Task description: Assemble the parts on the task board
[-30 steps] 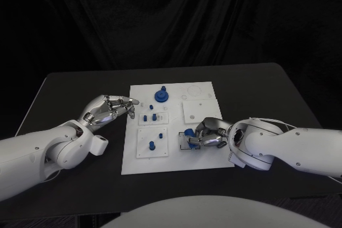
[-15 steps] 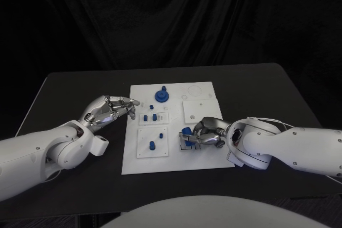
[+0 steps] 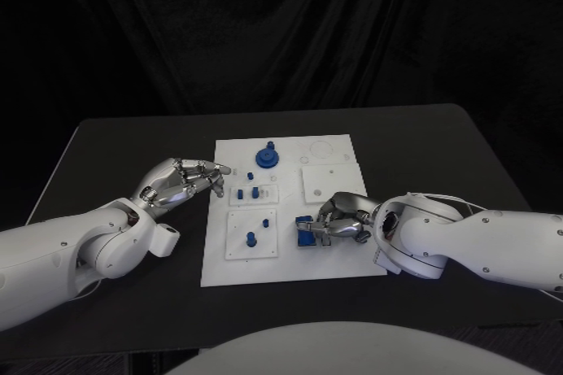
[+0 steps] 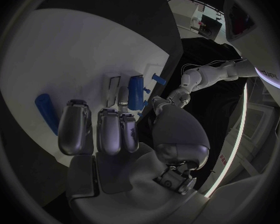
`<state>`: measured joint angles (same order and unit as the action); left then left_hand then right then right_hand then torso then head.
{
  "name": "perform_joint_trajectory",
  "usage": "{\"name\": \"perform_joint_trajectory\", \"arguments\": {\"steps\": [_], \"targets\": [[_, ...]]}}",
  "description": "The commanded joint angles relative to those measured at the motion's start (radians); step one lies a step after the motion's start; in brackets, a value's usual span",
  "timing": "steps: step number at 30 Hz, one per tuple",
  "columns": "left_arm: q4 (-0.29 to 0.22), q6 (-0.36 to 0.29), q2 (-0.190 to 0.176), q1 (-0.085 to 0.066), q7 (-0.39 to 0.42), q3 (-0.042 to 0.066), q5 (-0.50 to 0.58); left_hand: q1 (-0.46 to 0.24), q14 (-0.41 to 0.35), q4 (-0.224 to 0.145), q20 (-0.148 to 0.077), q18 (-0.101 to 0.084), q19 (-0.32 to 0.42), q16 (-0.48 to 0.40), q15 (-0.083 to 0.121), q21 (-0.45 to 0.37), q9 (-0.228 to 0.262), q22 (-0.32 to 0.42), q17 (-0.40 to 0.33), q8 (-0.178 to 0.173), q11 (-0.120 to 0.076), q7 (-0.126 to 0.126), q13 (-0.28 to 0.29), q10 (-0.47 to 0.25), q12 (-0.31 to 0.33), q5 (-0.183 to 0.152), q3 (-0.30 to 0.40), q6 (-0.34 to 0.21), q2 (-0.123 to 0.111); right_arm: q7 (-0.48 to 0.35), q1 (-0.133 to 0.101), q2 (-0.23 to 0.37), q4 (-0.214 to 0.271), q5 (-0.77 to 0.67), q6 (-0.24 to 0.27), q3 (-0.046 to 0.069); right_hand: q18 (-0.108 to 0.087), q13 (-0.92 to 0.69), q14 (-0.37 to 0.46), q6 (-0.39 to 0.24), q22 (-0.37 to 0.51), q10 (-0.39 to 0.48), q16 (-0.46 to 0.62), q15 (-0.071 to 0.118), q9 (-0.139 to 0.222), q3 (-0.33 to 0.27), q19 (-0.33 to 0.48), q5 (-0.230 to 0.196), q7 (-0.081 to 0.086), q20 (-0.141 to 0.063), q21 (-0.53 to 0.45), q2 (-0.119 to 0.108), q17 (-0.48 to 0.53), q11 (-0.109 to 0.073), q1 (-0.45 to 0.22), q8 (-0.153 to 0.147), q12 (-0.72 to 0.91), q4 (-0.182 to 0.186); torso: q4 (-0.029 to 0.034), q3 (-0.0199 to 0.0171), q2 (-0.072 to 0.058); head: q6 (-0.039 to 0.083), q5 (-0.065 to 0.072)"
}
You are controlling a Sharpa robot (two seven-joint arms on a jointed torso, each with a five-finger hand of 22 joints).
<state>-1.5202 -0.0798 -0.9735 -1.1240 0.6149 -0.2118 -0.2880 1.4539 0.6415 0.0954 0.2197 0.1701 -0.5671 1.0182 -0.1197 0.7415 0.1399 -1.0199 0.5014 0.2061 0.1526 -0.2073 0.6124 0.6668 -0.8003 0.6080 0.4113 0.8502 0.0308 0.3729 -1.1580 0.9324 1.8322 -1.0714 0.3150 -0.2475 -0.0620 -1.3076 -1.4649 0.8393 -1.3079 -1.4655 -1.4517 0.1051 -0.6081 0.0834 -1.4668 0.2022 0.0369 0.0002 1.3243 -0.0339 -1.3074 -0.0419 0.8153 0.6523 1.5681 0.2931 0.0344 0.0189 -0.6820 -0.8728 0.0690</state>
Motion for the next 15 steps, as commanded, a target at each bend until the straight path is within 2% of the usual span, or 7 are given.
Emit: {"name": "perform_joint_trajectory", "arguments": {"steps": [1, 4, 9, 10, 13, 15], "targets": [[-0.001, 0.012, 0.002, 0.002, 0.004, 0.001, 0.006, 0.009, -0.007, 0.001, 0.000, 0.002, 0.006, -0.007, 0.000, -0.004, -0.002, 0.001, -0.002, 0.006, 0.006, 0.002, -0.002, 0.000, 0.005, 0.005, -0.002, -0.007, 0.004, -0.010, 0.002, 0.006, 0.007, -0.014, -0.005, 0.000, 0.004, -0.263, -0.068, 0.008, -0.186, -0.105, 0.004, -0.004, 0.001, -0.011, -0.036, -0.009, -0.003, 0.008, -0.002, 0.002, -0.056, 0.003, -0.014, -0.003, 0.003, 0.001, 0.0000, -0.0001, 0.000, 0.000, -0.001], [0.000, 0.013, 0.003, 0.002, 0.004, 0.001, 0.006, 0.009, -0.007, 0.001, 0.000, 0.002, 0.006, -0.007, 0.000, -0.004, -0.002, 0.001, -0.002, 0.006, 0.006, 0.002, -0.002, 0.000, 0.005, 0.005, -0.002, -0.007, 0.004, -0.019, 0.002, 0.011, 0.010, -0.014, 0.006, 0.000, 0.005, -0.263, -0.068, 0.011, -0.187, -0.105, 0.004, -0.004, 0.002, -0.022, -0.037, 0.000, -0.004, 0.008, -0.001, 0.016, -0.057, 0.003, -0.023, -0.002, 0.003, 0.001, -0.0002, 0.0001, 0.000, 0.000, -0.002], [0.000, 0.013, 0.002, 0.002, 0.003, 0.001, 0.006, 0.009, -0.007, 0.001, 0.000, 0.002, 0.006, -0.007, 0.000, -0.004, -0.002, 0.001, -0.002, 0.006, 0.006, 0.002, -0.002, 0.000, 0.005, 0.005, -0.002, -0.007, 0.004, -0.047, 0.002, 0.022, 0.017, -0.014, 0.043, 0.000, 0.005, -0.263, -0.069, 0.017, -0.188, -0.105, 0.001, -0.002, 0.003, -0.038, -0.038, 0.084, -0.006, 0.006, 0.002, 0.045, -0.061, 0.000, -0.012, 0.000, 0.003, -0.001, -0.0007, -0.0002, 0.000, 0.000, -0.004], [0.000, 0.013, 0.002, 0.002, 0.003, 0.001, 0.006, 0.009, -0.007, 0.001, 0.000, 0.002, 0.006, -0.007, 0.000, -0.004, -0.002, 0.001, -0.002, 0.006, 0.006, 0.002, -0.002, 0.000, 0.005, 0.005, -0.002, -0.007, 0.004, -0.050, 0.002, 0.022, 0.018, -0.014, 0.048, 0.000, 0.006, -0.263, -0.070, 0.019, -0.189, -0.105, -0.002, -0.001, 0.002, -0.035, -0.039, 0.123, -0.008, 0.005, 0.005, 0.048, -0.065, 0.000, 0.006, 0.002, 0.003, -0.004, -0.0007, -0.0002, 0.000, 0.000, -0.005], [0.000, 0.013, 0.002, 0.003, 0.003, 0.001, 0.006, 0.009, -0.007, 0.001, 0.000, 0.002, 0.006, -0.007, 0.000, -0.004, -0.002, 0.001, -0.002, 0.006, 0.006, 0.002, -0.002, 0.000, 0.005, 0.005, -0.002, -0.007, 0.004, -0.078, 0.002, 0.028, 0.022, -0.015, 0.084, 0.000, 0.007, -0.263, -0.071, 0.021, -0.190, -0.105, -0.005, 0.000, 0.000, -0.032, -0.040, 0.146, -0.009, 0.004, 0.008, 0.060, -0.069, -0.002, 0.028, 0.008, 0.003, -0.002, -0.0005, -0.0003, 0.000, 0.000, -0.006], [0.000, 0.012, 0.001, 0.003, 0.003, 0.001, 0.006, 0.009, -0.007, 0.001, 0.000, 0.002, 0.006, -0.007, 0.000, -0.004, -0.002, 0.001, -0.002, 0.006, 0.006, 0.002, -0.002, 0.000, 0.005, 0.005, -0.002, -0.007, 0.004, -0.107, 0.002, 0.034, 0.026, -0.020, 0.118, 0.000, 0.007, -0.263, -0.071, 0.004, -0.191, -0.105, -0.007, 0.000, -0.004, -0.018, -0.041, 0.187, -0.009, 0.003, 0.011, 0.061, -0.073, -0.002, 0.091, 0.012, 0.003, -0.017, -0.0002, -0.0004, 0.000, 0.000, -0.007]]}}
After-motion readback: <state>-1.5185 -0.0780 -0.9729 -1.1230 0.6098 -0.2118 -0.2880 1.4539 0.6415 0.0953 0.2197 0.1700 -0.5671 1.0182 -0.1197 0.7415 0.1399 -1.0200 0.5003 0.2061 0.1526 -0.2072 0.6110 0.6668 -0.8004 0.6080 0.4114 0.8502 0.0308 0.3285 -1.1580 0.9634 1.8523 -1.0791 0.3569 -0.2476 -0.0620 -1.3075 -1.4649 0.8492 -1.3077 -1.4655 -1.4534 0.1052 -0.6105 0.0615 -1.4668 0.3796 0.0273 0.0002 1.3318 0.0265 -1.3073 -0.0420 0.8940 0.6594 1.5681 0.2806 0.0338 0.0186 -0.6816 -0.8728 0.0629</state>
